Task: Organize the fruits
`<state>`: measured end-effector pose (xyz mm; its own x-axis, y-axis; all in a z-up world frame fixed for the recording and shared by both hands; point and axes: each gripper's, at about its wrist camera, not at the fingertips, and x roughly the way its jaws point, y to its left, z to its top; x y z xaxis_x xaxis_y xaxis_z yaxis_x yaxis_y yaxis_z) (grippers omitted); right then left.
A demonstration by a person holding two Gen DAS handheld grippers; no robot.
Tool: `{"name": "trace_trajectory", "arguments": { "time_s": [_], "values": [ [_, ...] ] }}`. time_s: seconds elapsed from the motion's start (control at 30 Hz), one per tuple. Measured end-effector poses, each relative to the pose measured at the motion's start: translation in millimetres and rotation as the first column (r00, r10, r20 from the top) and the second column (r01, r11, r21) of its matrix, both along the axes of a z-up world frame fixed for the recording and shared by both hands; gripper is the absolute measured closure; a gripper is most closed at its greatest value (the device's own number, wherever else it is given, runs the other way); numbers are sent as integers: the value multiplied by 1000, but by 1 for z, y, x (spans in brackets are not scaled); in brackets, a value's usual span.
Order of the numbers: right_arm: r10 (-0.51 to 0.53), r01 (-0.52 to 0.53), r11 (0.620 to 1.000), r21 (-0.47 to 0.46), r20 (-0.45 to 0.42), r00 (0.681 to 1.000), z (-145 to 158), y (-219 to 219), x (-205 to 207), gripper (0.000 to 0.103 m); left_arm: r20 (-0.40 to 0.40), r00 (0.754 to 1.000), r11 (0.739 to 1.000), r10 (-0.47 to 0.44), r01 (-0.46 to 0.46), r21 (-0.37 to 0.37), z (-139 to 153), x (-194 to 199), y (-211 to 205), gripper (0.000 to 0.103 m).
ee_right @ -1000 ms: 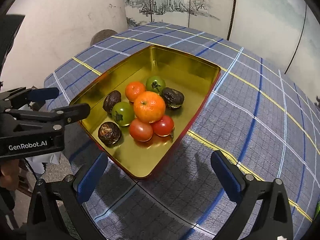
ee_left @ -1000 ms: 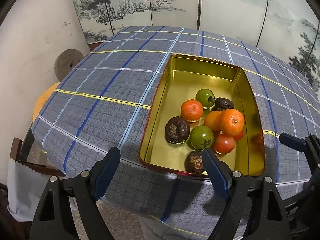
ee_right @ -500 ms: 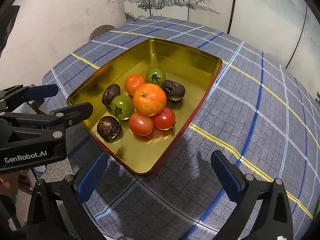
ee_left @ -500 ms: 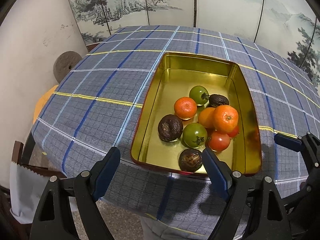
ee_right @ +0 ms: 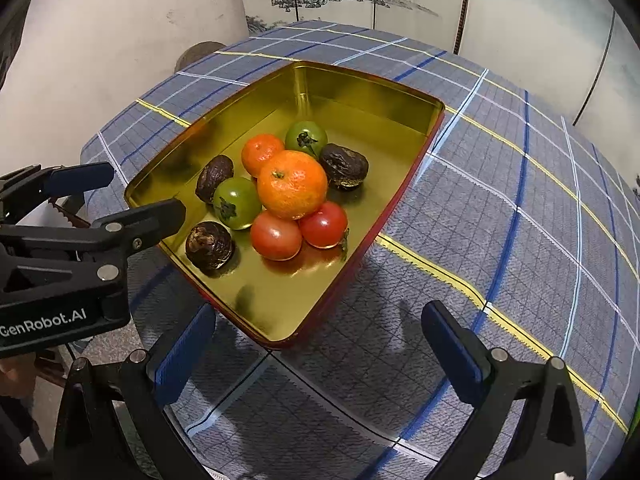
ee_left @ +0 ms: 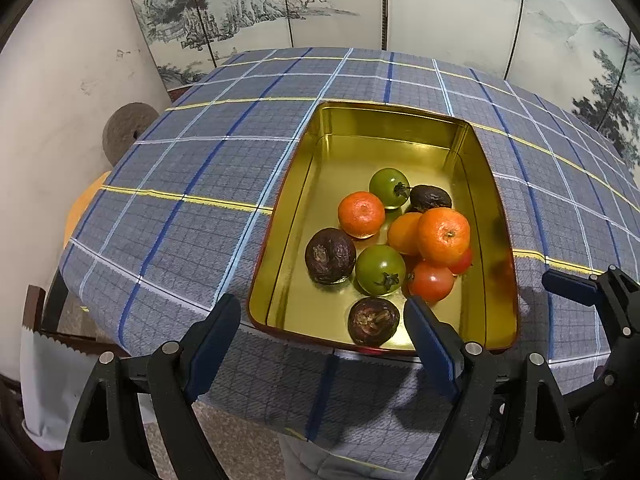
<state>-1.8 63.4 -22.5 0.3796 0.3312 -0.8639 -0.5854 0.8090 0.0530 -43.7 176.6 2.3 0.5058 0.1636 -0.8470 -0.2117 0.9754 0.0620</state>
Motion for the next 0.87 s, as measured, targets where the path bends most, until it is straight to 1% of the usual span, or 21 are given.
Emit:
{"name": "trace_trajectory", "arguments": {
  "time_s": [0.3, 0.5, 0.87],
  "values": [
    [8, -8, 1000, -5, -3, 1000, -1, 1, -1, 1, -2, 1000, 1000, -3, 3, -7, -1, 2, -1, 19],
    [10, -10, 1000, -6, -6, 1000, -2, 2, -1, 1, 3, 1000, 1000, -4, 4, 6, 0, 2, -2, 19],
    [9, -9, 1000, -5, -4, 1000, -1, 1, -1, 1, 6, 1000, 1000, -25, 25, 2, 2, 2, -5, 19]
  ]
}}
